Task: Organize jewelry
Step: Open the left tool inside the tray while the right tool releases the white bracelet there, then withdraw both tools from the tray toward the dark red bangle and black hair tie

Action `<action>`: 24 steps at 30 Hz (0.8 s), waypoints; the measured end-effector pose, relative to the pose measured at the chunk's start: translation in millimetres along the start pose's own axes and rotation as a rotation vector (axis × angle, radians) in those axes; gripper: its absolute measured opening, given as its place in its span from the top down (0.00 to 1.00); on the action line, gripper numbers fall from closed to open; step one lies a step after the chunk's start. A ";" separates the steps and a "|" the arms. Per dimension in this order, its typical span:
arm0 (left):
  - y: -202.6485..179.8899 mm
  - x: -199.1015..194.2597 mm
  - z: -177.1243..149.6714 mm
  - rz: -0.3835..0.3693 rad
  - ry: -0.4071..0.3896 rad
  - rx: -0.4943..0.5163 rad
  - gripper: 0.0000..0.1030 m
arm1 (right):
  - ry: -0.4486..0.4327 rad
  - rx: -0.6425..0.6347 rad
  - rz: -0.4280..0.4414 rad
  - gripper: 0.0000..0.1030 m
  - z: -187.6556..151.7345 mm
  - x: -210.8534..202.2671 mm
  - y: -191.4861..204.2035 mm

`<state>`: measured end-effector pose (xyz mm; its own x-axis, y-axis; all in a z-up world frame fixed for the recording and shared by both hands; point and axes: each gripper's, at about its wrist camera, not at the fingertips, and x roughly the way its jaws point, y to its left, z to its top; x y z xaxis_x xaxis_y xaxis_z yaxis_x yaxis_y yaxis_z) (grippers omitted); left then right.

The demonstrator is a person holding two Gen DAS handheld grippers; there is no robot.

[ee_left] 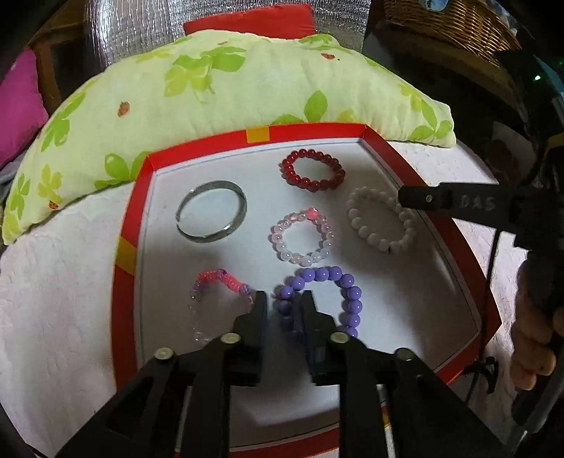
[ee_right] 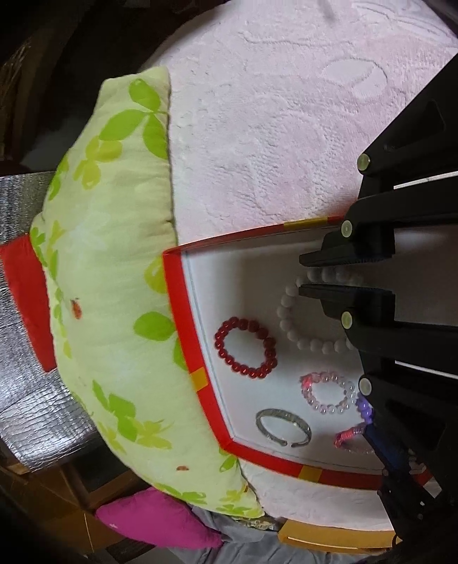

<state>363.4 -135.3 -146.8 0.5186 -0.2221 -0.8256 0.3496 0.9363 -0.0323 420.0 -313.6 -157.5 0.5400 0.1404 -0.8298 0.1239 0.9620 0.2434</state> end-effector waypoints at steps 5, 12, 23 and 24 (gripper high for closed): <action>8.9 -27.1 1.0 0.032 -0.066 -0.005 0.59 | -0.053 -0.016 0.015 0.87 -2.8 -23.1 -2.0; 33.3 -66.3 -16.8 0.163 -0.130 -0.017 0.48 | -0.105 -0.004 0.028 0.87 -15.6 -64.5 -14.5; 71.4 -112.1 -100.0 0.240 -0.120 -0.082 0.47 | -0.114 0.023 0.071 0.87 -76.9 -124.7 -36.5; 72.9 -115.5 -107.0 0.242 -0.119 -0.089 0.47 | -0.112 0.027 0.075 0.87 -85.6 -129.9 -39.2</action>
<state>245.5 -12.3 -114.1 0.6683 -0.0144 -0.7438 0.1369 0.9851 0.1040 273.8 -349.4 -102.2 0.6377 0.1832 -0.7482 0.1011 0.9430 0.3171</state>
